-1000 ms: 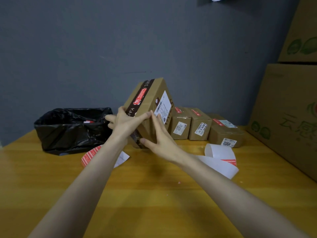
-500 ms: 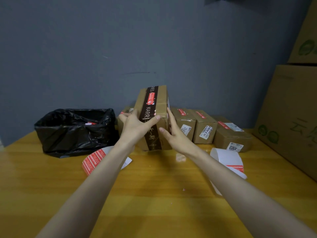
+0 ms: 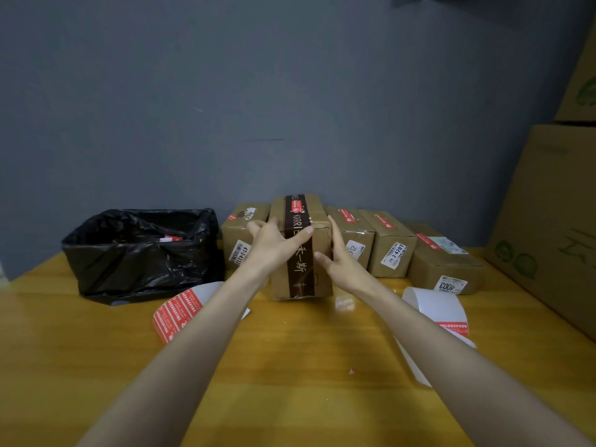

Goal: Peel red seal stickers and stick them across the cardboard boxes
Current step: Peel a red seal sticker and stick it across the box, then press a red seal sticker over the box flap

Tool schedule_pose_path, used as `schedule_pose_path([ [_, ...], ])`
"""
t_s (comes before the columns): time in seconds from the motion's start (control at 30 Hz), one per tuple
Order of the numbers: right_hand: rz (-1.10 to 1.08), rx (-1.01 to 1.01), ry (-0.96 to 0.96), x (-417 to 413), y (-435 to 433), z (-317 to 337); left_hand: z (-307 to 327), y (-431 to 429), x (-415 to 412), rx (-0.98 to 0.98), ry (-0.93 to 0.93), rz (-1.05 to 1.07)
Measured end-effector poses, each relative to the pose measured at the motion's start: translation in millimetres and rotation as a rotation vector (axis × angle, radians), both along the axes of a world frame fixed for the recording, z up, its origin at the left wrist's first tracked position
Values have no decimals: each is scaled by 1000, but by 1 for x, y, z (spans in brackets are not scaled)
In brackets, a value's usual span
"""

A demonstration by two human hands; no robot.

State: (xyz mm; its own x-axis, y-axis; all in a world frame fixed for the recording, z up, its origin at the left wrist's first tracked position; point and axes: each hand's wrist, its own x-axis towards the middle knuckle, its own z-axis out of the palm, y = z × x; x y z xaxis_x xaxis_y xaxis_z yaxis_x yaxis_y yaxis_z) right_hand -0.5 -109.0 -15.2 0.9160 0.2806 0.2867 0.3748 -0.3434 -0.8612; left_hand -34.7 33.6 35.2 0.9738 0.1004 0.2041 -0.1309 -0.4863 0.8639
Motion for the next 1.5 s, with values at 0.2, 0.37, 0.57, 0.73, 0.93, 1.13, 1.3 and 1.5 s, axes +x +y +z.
schedule_pose_path([
  [0.2, -104, -22, 34, 13, -2, -13, -11, -5, 12, -1, -21, -43],
  [0.37, -433, -261, -83, 20, 1, -11, -11, -11, 24, -14, -39, -76],
  [0.57, -488, -416, -48, 16, 5, -1, -13, -10, 36, 19, -58, -87],
  [0.73, -506, -462, -15, 13, 5, 2, -16, -9, 38, -1, -70, -110],
  [0.93, -543, -438, 0, 6, 9, 5, -17, 6, 39, -51, -38, -174],
  [1.13, -529, -125, -316, -12, 23, 23, -17, 40, 45, -158, -83, -34],
  [1.3, -254, 39, -363, -22, 78, 42, -15, 75, 54, -376, -86, 91],
  [1.5, -47, 23, 68, -10, 132, 48, -14, 99, 61, -551, -5, 94],
])
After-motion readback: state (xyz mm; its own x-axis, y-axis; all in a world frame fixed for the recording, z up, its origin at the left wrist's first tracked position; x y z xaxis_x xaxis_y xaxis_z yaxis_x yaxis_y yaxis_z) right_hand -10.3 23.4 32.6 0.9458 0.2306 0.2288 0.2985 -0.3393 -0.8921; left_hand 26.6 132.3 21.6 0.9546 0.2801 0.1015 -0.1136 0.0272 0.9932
